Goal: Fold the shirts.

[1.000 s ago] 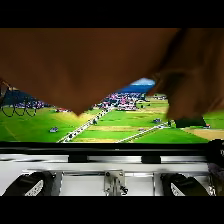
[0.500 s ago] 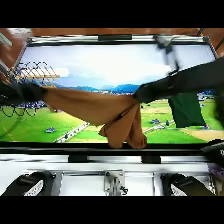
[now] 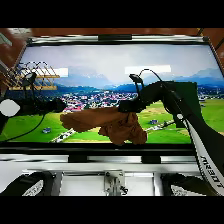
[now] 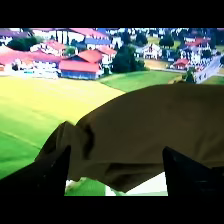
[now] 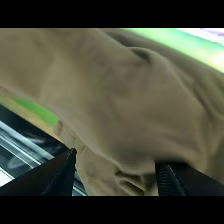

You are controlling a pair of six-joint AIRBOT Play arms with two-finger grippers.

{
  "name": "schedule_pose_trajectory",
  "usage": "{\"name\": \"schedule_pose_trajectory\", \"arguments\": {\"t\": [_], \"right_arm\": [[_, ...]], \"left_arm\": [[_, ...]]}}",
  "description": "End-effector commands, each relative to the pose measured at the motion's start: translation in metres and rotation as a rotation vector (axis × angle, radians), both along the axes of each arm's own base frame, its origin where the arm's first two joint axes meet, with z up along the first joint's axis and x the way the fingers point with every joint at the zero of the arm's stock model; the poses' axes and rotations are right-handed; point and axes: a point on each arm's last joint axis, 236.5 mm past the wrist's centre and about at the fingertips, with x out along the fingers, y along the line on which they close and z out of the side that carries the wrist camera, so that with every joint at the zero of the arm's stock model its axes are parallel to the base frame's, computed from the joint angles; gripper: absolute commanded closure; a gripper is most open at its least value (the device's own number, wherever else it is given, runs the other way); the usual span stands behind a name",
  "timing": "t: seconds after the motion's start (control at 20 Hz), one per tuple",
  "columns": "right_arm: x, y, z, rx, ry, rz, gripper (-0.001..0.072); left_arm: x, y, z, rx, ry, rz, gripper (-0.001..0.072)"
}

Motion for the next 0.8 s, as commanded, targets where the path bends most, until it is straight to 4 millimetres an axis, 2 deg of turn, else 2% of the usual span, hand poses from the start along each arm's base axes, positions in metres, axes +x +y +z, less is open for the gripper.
{"name": "schedule_pose_trajectory", "arguments": {"t": [0.0, 0.05, 0.15, 0.2, 0.25, 0.35, 0.4, 0.45, 0.6, 0.75], "right_arm": [[0.0, -0.048, 0.024, -0.079, -0.005, -0.016, 0.0124], [-0.006, -0.078, 0.028, -0.149, 0.003, -0.025, 0.0124], [-0.032, -0.136, 0.024, -0.281, 0.1, -0.05, 0.0125], [-0.046, -0.154, 0.017, -0.289, 0.16, -0.082, 0.0125], [-0.057, -0.163, 0.008, -0.269, 0.211, -0.118, 0.0124], [-0.082, -0.166, -0.017, -0.185, 0.318, -0.187, 0.0124], [-0.092, -0.158, -0.029, -0.127, 0.368, -0.214, 0.0124], [-0.101, -0.148, -0.036, -0.074, 0.405, -0.223, 0.0124], [-0.111, -0.122, -0.046, 0.027, 0.436, -0.219, 0.0125], [-0.109, -0.117, -0.045, 0.043, 0.433, -0.219, 0.0124]], "left_arm": [[0.016, 0.03, 0.03, 0.011, -0.044, 0.06, 0.004], [0.012, 0.044, 0.033, 0.025, -0.022, 0.072, 0.0041], [-0.01, 0.066, 0.018, 0.028, 0.102, 0.111, 0.0044], [-0.027, 0.069, 0.002, 0.023, 0.183, 0.115, 0.0052], [-0.042, 0.066, -0.016, 0.02, 0.257, 0.104, 0.0071], [-0.073, 0.051, -0.059, -0.01, 0.387, 0.079, 0.007], [-0.084, 0.038, -0.08, -0.061, 0.423, 0.079, 0.0075], [-0.088, 0.019, -0.095, -0.147, 0.438, 0.097, 0.0115], [-0.083, -0.021, -0.118, -0.349, 0.408, 0.177, 0.0114], [-0.081, -0.038, -0.132, -0.348, 0.399, 0.175, 0.0115]]}}
